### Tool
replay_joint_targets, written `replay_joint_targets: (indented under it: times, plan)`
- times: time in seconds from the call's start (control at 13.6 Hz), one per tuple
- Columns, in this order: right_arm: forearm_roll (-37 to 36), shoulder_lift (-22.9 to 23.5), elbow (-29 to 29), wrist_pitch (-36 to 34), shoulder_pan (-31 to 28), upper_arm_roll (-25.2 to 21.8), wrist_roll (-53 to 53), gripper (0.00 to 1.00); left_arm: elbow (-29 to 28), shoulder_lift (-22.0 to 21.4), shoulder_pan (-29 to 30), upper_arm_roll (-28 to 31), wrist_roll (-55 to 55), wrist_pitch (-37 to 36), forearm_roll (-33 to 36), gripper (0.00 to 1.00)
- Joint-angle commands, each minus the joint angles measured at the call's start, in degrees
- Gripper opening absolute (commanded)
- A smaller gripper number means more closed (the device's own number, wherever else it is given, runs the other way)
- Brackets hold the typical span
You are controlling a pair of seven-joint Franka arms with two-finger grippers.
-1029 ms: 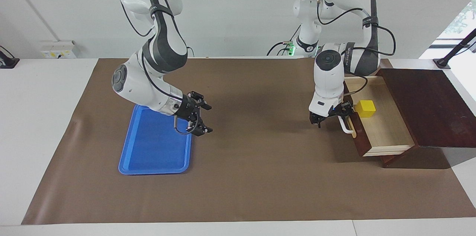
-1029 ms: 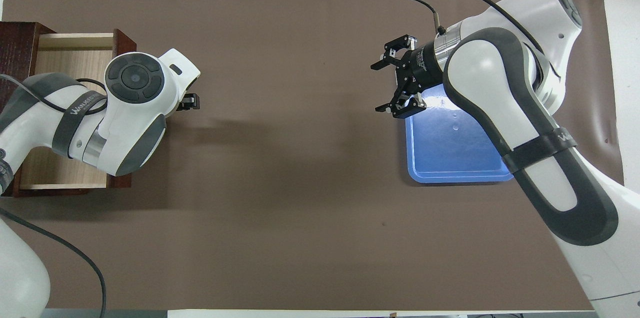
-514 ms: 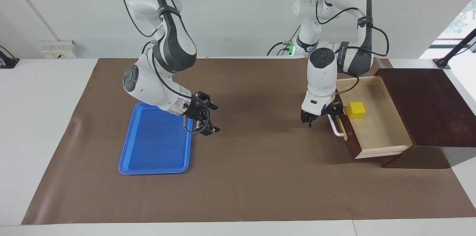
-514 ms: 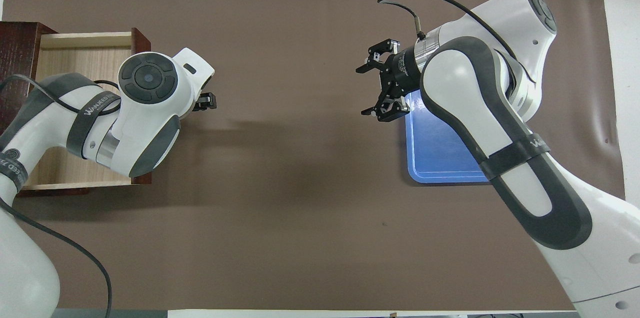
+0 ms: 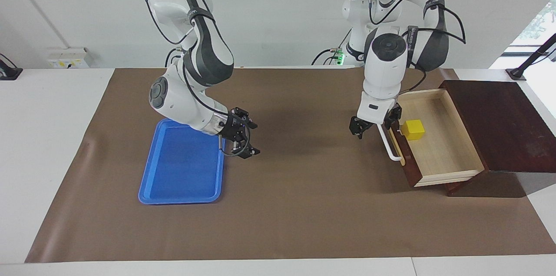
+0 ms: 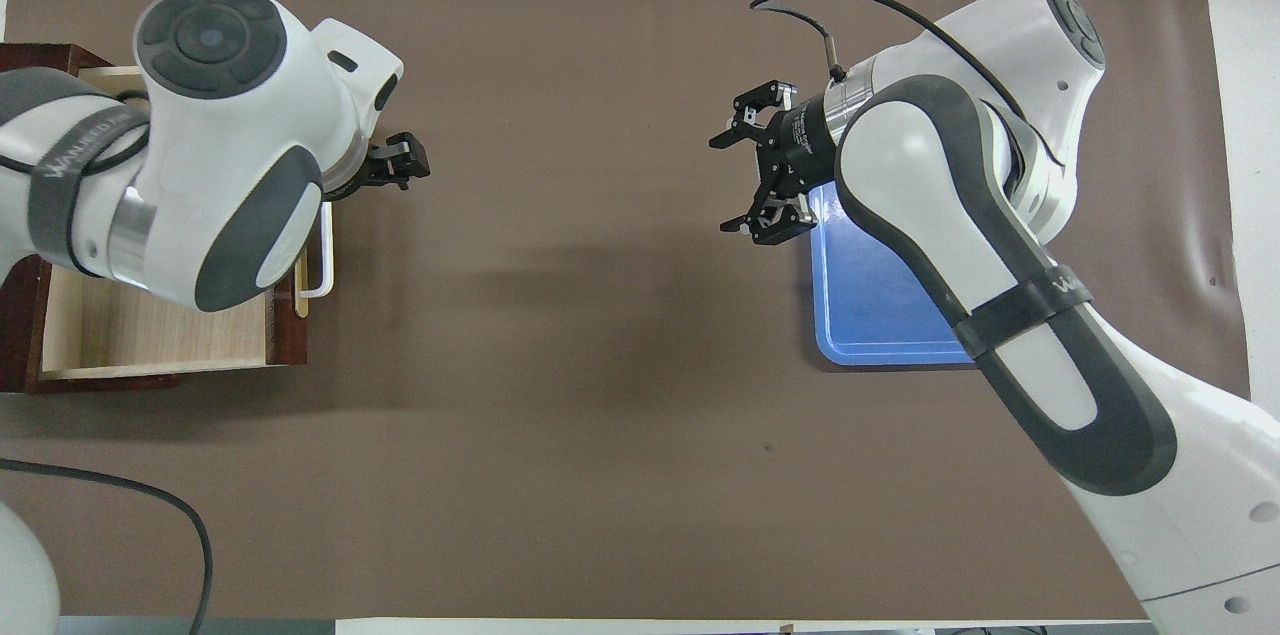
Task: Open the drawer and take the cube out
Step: 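Lower the left gripper into the drawer and grasp the yellow cube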
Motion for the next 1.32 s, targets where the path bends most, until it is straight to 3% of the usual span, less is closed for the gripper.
replay_joint_targets:
  times: [0.0,0.22,0.51,1.1,1.25]
  plan:
    - [0.9,0.2,-0.2,1.0,0.1,0.2,0.2,0.96,6.6,1.3,0.4,4.1,-4.8,-6.5,-3.8,1.00]
    - [0.8,0.2,-0.3,0.5,0.0,0.2,0.1,0.97,6.8,0.1,0.4,12.4,-19.4,-6.4,-10.9,1.00]
    - [0.9,0.1,0.1,0.3,-0.6,0.2,0.2,0.97,4.0,-1.2,0.6,19.8,-38.7,-3.0,-11.3,1.00]
    - [0.7,0.2,-0.2,0.9,0.1,0.2,0.2,0.97,-15.0,-7.0,0.5,20.6,-60.3,8.7,-11.2,1.00]
    - [0.7,0.2,-0.2,0.5,0.0,0.2,0.2,0.97,-17.4,-7.5,0.2,20.5,-60.6,10.7,-11.2,1.00]
